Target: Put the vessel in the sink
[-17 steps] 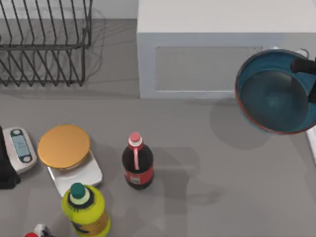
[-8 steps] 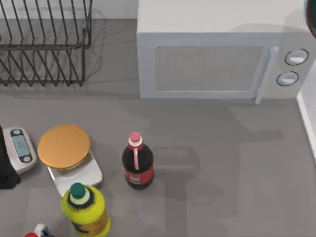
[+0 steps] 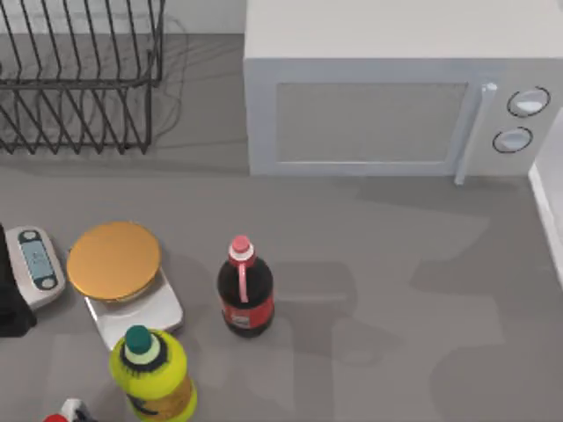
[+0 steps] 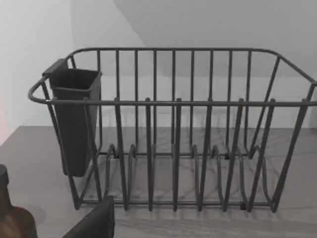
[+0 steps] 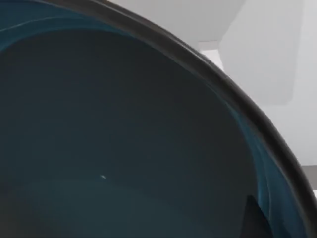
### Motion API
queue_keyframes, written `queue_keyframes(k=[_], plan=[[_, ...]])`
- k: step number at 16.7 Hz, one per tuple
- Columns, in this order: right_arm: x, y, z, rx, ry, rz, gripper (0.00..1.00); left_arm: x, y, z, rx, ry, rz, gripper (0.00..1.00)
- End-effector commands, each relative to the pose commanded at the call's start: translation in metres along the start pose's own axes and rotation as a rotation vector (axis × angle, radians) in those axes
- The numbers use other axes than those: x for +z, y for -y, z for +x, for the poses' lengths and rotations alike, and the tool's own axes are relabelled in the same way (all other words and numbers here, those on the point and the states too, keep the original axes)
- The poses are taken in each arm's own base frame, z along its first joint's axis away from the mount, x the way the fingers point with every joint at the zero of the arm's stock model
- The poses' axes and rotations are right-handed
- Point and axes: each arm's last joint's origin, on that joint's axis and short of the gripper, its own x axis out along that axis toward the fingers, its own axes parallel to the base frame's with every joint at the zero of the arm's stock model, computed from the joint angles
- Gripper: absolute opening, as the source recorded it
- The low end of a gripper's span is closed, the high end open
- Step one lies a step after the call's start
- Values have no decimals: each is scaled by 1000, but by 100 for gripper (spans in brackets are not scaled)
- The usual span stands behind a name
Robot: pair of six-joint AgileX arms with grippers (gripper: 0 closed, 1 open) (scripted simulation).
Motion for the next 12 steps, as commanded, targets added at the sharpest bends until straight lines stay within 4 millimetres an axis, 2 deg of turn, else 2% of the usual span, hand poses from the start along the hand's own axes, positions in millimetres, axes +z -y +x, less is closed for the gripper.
queue_keyframes(k=[5,12], plan=[[-7,9,-23,-51,119,-71,0,0,0,0,0,0,0,100],[-7,9,-23,-47,124,-72,0,0,0,0,0,0,0,100]])
